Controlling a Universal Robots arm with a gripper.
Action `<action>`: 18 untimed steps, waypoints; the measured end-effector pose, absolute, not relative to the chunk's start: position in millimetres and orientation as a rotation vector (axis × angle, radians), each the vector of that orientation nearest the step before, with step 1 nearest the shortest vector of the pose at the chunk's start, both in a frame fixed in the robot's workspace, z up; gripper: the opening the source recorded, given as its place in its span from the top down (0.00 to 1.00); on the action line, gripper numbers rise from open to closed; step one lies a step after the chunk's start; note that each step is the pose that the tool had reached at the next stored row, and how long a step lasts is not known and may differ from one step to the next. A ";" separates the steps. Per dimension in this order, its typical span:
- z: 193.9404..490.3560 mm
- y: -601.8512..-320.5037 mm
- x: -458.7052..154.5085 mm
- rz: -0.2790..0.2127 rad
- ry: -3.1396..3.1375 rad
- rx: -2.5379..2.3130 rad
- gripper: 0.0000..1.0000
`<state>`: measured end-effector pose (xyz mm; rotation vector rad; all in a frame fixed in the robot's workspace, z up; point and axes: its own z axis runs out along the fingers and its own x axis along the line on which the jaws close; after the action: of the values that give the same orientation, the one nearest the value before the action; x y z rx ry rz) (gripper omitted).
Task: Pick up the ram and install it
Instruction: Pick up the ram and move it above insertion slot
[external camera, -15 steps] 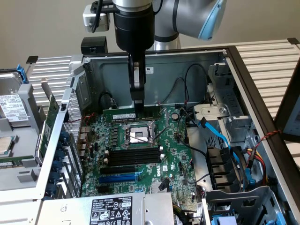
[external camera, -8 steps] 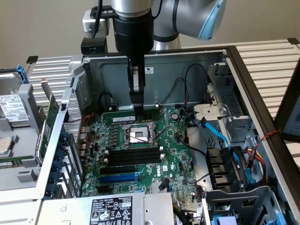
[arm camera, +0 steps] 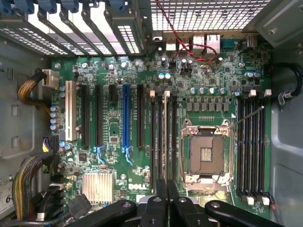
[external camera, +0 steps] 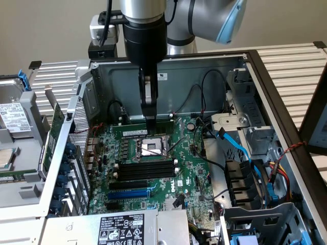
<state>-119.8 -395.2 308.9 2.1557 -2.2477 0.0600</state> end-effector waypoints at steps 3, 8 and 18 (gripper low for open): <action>307.0 -397.7 -119.9 0.060 -2.248 2.156 0.88; 303.7 -401.0 -119.9 0.060 -2.248 2.156 0.88; 290.9 -401.0 -119.7 0.060 -2.248 2.156 0.88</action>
<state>-119.7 -401.0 290.9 2.1556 -2.2480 0.0599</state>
